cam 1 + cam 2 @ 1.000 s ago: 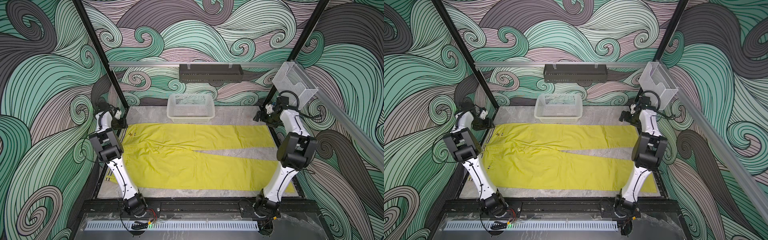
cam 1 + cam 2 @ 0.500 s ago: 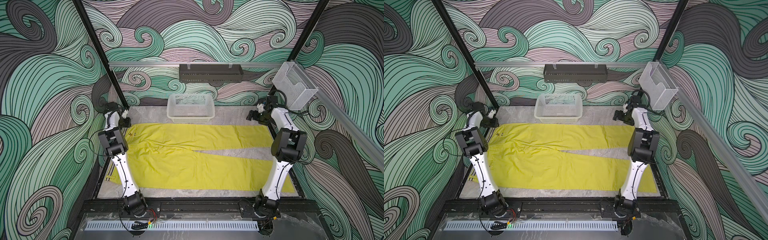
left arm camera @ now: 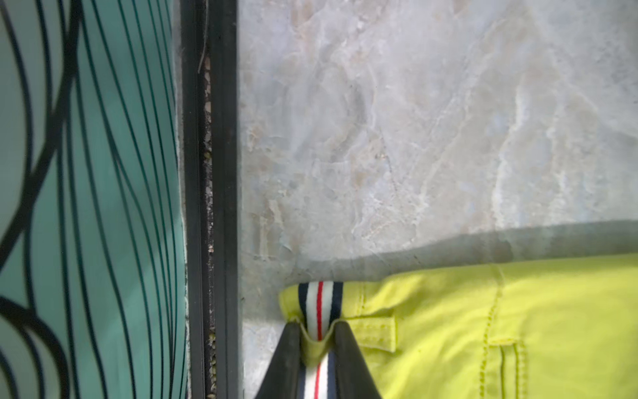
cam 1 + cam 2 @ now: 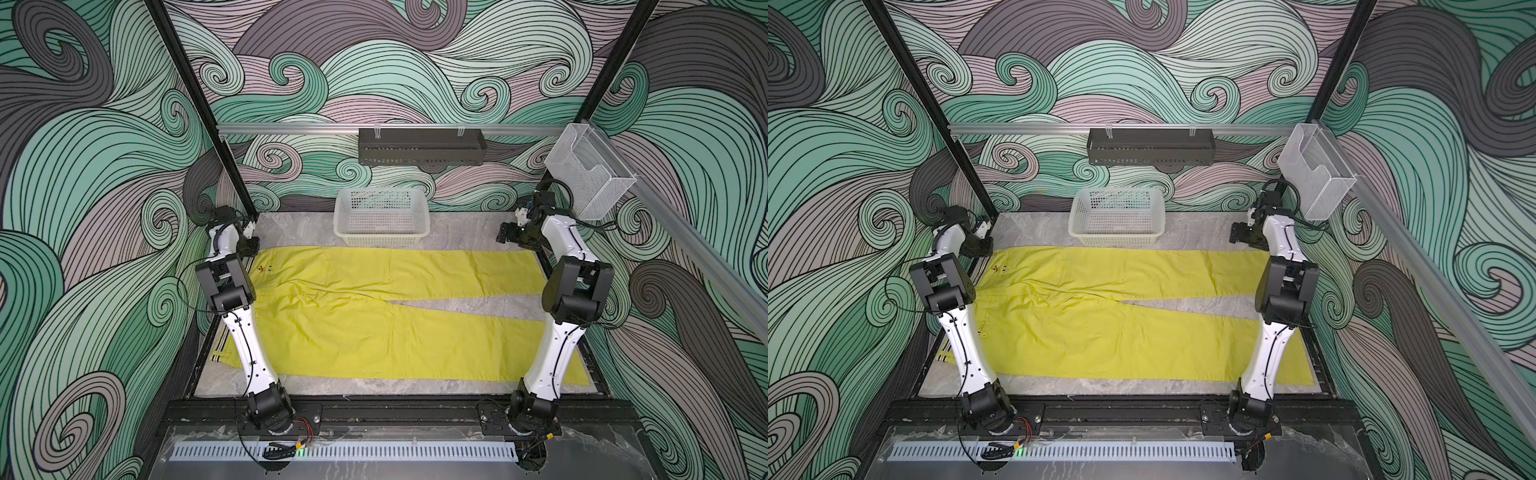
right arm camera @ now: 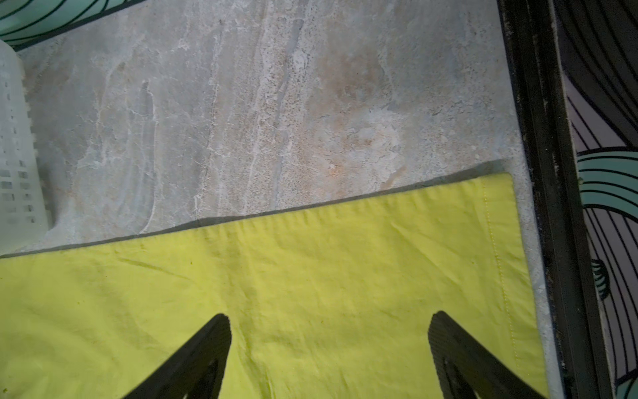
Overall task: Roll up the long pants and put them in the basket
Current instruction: Fold the long pant at the center of the board.
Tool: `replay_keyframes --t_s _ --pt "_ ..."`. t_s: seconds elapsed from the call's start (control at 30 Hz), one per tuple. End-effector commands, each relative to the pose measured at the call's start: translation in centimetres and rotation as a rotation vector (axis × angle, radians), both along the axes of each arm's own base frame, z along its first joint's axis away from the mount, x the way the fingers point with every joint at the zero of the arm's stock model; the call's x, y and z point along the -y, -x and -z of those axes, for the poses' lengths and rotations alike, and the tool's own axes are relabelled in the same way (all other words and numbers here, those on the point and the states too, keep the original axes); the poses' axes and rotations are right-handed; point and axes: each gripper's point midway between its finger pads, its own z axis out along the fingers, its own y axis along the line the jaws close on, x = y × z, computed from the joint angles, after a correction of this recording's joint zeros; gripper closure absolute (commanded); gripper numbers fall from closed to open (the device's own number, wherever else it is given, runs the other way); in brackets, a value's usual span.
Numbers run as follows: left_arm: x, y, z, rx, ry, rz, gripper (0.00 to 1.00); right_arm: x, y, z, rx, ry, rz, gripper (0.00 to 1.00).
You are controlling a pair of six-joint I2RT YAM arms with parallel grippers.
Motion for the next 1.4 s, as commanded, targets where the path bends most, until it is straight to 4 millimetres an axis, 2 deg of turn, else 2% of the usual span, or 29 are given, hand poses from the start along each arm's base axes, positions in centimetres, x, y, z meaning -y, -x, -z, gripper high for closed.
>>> replay_keyframes --t_s 0.0,0.07,0.13,0.33,0.43,0.53,0.6,0.7,0.9,1.07,1.17,1.37 --pt "0.4 1.2 0.6 -0.054 0.010 -0.014 0.85 1.2 0.8 -1.5 0.005 0.038 0.008 0.09" --pt "0.4 1.3 0.7 -0.059 0.008 -0.012 0.88 1.3 1.0 -1.2 -0.002 0.036 0.011 0.09" --pt "0.2 1.5 0.9 -0.066 -0.005 -0.017 0.96 1.5 1.2 -1.0 -0.009 0.043 0.018 0.09" --pt "0.3 1.4 0.5 -0.062 -0.007 -0.011 1.00 2.3 1.5 -0.5 -0.030 0.089 0.005 0.12" --pt "0.2 1.6 -0.2 -0.059 -0.015 -0.016 1.00 4.0 1.7 0.2 -0.045 0.113 0.009 0.11" --pt "0.1 1.8 -0.5 -0.061 -0.027 -0.018 1.00 5.8 1.8 1.1 -0.048 -0.025 0.044 0.12" --pt "0.1 2.1 -0.6 -0.067 -0.029 -0.021 1.00 6.9 1.4 1.2 -0.031 -0.159 0.106 0.17" --pt "0.3 2.4 -0.3 -0.072 -0.030 -0.022 1.00 8.8 0.5 1.9 -0.020 -0.203 0.181 0.23" --pt "0.5 2.2 0.9 -0.077 -0.033 -0.020 1.00 11.5 -0.2 4.4 -0.098 -0.008 0.189 0.17" --pt "0.8 2.1 1.4 -0.097 -0.054 -0.009 1.00 14.0 1.3 6.9 -0.252 0.319 0.173 0.17" --pt "0.6 2.1 1.0 -0.094 -0.063 -0.011 1.00 14.0 1.1 7.6 -0.295 0.433 0.122 0.17" --pt "0.7 2.1 0.6 -0.089 -0.069 -0.012 1.00 13.5 -0.5 8.3 -0.247 0.423 0.114 0.19"
